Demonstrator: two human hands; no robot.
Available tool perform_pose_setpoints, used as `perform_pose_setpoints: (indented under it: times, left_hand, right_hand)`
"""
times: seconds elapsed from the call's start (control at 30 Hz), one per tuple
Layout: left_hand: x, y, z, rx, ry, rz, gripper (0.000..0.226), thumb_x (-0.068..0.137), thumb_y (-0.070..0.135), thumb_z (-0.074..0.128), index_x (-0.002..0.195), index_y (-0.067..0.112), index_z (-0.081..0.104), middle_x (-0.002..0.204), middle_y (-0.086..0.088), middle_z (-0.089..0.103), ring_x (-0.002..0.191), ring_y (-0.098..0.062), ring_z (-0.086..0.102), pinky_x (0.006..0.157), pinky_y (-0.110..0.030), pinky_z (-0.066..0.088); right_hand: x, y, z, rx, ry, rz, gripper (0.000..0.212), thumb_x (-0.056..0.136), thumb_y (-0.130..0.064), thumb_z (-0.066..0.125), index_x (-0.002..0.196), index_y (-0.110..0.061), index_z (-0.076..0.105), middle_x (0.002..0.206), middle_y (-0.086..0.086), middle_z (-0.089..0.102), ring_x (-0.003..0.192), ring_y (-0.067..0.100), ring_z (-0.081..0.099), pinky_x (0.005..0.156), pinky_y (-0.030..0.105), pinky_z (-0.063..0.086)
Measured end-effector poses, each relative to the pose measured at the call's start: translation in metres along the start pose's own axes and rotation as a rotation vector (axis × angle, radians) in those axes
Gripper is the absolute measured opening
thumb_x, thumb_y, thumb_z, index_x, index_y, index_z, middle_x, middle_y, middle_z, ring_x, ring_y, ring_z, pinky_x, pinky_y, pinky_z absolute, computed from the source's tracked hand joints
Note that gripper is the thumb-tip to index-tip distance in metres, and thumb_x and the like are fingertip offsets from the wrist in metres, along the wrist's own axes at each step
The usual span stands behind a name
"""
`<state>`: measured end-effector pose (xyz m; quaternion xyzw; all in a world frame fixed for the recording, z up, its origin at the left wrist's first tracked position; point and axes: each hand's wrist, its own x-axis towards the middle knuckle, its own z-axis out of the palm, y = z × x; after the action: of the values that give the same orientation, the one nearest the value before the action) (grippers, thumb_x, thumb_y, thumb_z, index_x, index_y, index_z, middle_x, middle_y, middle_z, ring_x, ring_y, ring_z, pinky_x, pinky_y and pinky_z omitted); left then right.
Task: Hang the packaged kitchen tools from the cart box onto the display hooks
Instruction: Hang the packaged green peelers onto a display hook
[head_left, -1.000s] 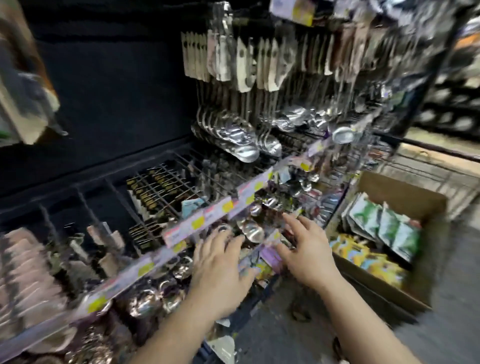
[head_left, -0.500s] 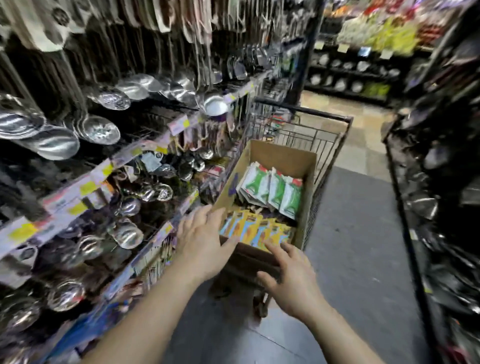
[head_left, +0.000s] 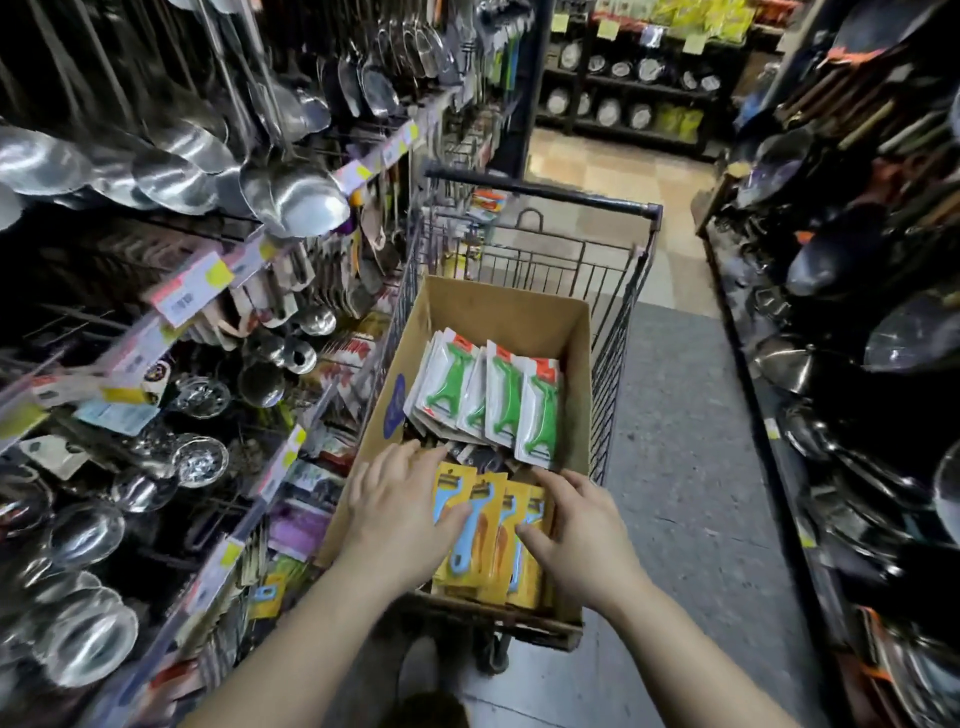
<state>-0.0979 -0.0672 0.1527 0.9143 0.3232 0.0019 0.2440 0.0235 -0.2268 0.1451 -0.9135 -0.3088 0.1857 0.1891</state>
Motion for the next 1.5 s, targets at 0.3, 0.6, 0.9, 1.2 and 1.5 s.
perform_pose_setpoints:
  times: [0.3,0.6,0.9,1.2,1.5]
  left_hand:
    - [0.113,-0.011,-0.005,0.069,-0.150,0.073,0.069,0.098,0.056,0.048,0.157,0.033,0.020,0.166,0.001,0.014,0.154,-0.021,0.006,0.126,-0.042,0.003]
    - [0.230,-0.003,0.005,0.000,-0.152,0.050,0.069,0.097,0.050,0.053,0.156,0.026,0.027,0.163,-0.006,0.024,0.151,-0.025,0.015,0.123,-0.041,0.011]
    - [0.298,-0.006,0.074,0.030,-0.261,-0.028,0.071,0.096,0.049,0.056,0.156,0.023,0.028,0.161,-0.008,0.030,0.149,-0.028,0.021,0.121,-0.043,0.015]
    - [0.351,0.006,0.146,-0.109,-0.320,-0.249,0.082,0.090,0.047,0.066,0.153,0.012,0.027,0.150,-0.018,0.041,0.137,-0.038,0.040,0.110,-0.047,0.038]
    - [0.367,0.001,0.177,-0.324,-0.246,-0.449,0.019,0.100,0.025,0.053,0.084,0.015,0.049,0.081,0.000,0.050,0.082,-0.029,0.052,0.071,-0.032,0.041]
  right_hand:
    - [0.145,-0.017,-0.017,0.063,0.038,0.144,0.069,0.093,-0.044,0.062,0.153,-0.028,0.033,0.155,0.007,0.035,0.144,0.026,0.029,0.117,0.035,0.027]
    - [0.167,0.000,0.011,0.076,-0.061,0.194,0.068,0.092,-0.046,0.062,0.152,-0.031,0.034,0.154,0.004,0.038,0.145,0.022,0.030,0.117,0.035,0.028]
    - [0.239,0.043,0.038,0.214,-0.096,0.347,0.074,0.092,-0.036,0.064,0.155,-0.021,0.028,0.154,0.009,0.036,0.140,0.027,0.038,0.117,0.038,0.031]
    - [0.321,0.070,0.080,0.377,-0.084,0.622,0.084,0.087,-0.032,0.065,0.154,-0.010,0.021,0.141,0.022,0.045,0.128,0.041,0.048,0.106,0.047,0.044]
    - [0.337,0.076,0.088,0.448,-0.068,0.701,0.057,0.081,-0.021,0.067,0.135,-0.012,0.053,0.125,0.014,0.058,0.109,0.032,0.061,0.097,0.040,0.051]
